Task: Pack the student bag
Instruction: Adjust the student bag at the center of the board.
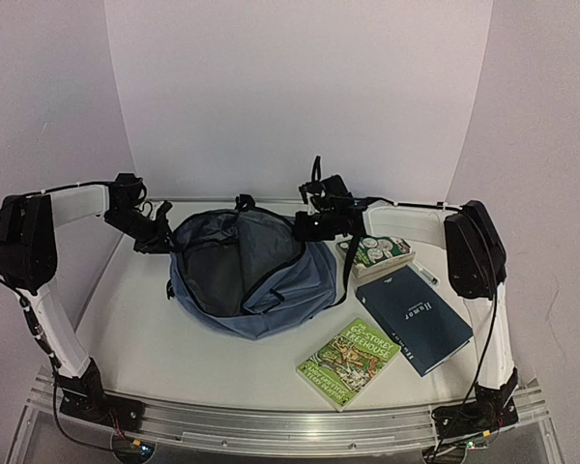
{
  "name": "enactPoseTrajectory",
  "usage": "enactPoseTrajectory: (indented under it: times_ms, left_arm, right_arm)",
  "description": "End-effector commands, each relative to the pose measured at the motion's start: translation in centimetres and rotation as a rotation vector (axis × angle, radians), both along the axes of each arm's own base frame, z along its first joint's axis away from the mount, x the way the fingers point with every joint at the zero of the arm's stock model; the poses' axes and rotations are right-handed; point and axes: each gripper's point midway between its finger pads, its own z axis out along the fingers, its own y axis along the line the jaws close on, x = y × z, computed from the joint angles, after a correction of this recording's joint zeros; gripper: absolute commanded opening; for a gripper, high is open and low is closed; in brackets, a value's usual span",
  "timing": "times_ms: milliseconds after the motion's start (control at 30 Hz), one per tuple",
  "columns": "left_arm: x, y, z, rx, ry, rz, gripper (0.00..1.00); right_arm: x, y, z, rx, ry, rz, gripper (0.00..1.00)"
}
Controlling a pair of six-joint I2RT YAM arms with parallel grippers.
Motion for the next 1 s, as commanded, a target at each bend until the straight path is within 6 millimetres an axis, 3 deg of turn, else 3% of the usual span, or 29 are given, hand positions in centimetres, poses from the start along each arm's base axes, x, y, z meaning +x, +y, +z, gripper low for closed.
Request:
enactPoseTrajectory:
  times_ms: [0, 167, 333, 667, 967]
  left_arm:
    - [2.6, 0.2, 0.9, -0.021, -0.069, 0.079, 0.15]
    - [2.1, 0.6, 0.5, -0.021, -0.060, 0.135, 0.51]
    - [0.2, 1.1, 0.4, -0.031, -0.045, 0.202, 0.79]
    - [-5.1, -0.6, 0.3, -0.064, 0.000, 0.223, 0.91]
    - [-8.3, -0.7, -1.9, -0.058, 0.056, 0.286, 0.92]
  right_arm:
    - [1.7, 1.7, 1.6, 0.102, -0.057, -0.011, 0.16]
    - [0.7, 0.9, 4.2, 0.139, -0.059, -0.035, 0.55]
    - [-2.2, -0.1, 4.6, 0.167, 0.003, -0.051, 0.73]
    - [-10.1, 3.6, 4.6, 0.183, 0.072, -0.017, 0.87]
    - [-12.7, 2.8, 1.1, 0.147, 0.149, -0.187, 0.83]
